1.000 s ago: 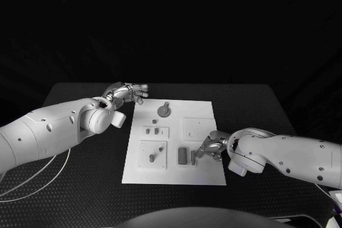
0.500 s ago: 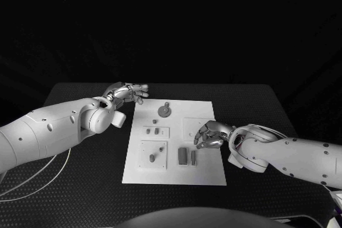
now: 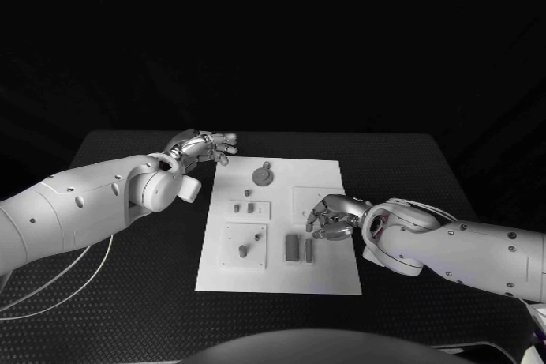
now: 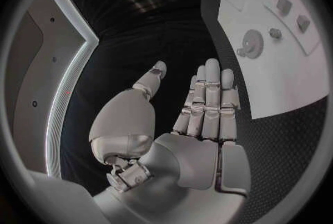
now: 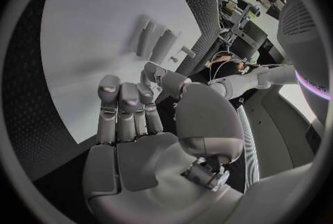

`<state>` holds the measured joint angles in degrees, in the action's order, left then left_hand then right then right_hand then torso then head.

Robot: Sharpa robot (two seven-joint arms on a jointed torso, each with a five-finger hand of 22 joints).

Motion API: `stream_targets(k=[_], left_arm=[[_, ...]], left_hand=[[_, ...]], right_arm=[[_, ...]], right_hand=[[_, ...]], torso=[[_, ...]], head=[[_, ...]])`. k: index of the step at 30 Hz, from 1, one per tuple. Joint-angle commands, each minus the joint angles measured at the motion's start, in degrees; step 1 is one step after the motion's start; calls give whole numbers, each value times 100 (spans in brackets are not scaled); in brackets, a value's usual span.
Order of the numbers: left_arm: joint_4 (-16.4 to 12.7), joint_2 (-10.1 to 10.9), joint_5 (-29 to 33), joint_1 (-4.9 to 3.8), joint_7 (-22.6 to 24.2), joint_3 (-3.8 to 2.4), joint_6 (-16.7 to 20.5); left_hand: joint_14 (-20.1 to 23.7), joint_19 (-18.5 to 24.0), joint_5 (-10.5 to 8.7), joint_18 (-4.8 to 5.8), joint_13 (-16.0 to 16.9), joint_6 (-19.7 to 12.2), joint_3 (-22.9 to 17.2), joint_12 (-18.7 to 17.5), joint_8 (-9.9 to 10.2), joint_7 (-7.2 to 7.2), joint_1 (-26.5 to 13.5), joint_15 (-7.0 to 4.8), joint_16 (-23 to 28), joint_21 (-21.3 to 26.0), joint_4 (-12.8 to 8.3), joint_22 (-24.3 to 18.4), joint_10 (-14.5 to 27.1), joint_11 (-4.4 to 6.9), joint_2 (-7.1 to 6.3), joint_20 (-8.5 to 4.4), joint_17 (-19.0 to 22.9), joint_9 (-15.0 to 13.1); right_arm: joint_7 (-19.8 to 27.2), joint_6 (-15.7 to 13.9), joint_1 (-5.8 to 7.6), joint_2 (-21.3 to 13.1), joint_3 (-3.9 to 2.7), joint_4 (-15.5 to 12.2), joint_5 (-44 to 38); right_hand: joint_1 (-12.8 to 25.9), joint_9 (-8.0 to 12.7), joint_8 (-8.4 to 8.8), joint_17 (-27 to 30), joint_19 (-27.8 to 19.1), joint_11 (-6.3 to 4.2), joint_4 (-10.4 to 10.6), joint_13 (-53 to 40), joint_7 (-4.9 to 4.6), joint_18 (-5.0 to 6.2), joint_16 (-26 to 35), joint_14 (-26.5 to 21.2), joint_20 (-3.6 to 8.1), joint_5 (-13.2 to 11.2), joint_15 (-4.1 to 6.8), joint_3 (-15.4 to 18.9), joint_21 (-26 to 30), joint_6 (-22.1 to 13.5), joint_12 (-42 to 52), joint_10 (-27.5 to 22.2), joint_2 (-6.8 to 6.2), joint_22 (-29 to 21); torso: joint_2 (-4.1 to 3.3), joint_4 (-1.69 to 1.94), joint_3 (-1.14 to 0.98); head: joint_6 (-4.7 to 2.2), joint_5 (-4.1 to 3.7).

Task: Assemble the parts on the task board

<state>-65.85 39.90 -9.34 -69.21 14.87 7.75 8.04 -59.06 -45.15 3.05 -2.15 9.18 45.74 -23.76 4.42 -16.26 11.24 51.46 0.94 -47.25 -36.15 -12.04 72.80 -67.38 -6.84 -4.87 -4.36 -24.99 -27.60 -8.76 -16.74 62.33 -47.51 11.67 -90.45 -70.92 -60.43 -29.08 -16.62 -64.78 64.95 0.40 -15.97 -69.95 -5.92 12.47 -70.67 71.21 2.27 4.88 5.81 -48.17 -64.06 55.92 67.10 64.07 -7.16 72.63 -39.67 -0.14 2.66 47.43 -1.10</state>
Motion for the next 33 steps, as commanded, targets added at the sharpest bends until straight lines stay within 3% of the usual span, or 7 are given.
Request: stream_targets(k=[1, 18, 33], left_arm=[[-9, -14, 17, -4, 36, -5, -79], [-10, -14, 17, -4, 32, -5, -80], [-7, -22, 17, -4, 23, -5, -76]], left_hand=[[-3, -18, -20, -39, 7, 0, 23, 7, -30, -35, -35, 8, 27, 19, -9, 6, -20, -9, 2, -22, -7, -6], [-3, -19, -20, -39, 6, -2, 24, 6, -31, -34, -39, 8, 29, 22, -6, 9, -20, -9, 5, -22, -10, -5], [-3, -20, -20, -39, 6, -3, 26, 6, -32, -34, -41, 8, 31, 26, -5, 13, -20, -9, 3, -22, -14, -5]], right_arm=[[77, 235, -14, 15, 6, 9, -233], [-9, 467, -82, 121, 31, 157, -368], [7, 525, -89, 124, 40, 95, -378]], right_hand=[[39, 21, -15, -13, -33, 13, 54, 0, -98, 253, 20, -16, -28, -23, -29, -62, 14, -48, -24, -2, 81, 7], [118, 61, -40, -23, -41, -1, 122, -9, -81, 253, 23, -17, -38, -12, -15, -142, 2, 10, -14, 3, 168, 14], [151, 74, -81, -30, -47, -18, 119, -22, -61, 253, 22, -16, -40, 1, -1, -191, -11, 85, 3, 18, 187, 21]], torso=[[3, -2, 6], [5, -1, 9], [4, -2, 2]], head=[[16, 2], [41, 3], [48, 14]])
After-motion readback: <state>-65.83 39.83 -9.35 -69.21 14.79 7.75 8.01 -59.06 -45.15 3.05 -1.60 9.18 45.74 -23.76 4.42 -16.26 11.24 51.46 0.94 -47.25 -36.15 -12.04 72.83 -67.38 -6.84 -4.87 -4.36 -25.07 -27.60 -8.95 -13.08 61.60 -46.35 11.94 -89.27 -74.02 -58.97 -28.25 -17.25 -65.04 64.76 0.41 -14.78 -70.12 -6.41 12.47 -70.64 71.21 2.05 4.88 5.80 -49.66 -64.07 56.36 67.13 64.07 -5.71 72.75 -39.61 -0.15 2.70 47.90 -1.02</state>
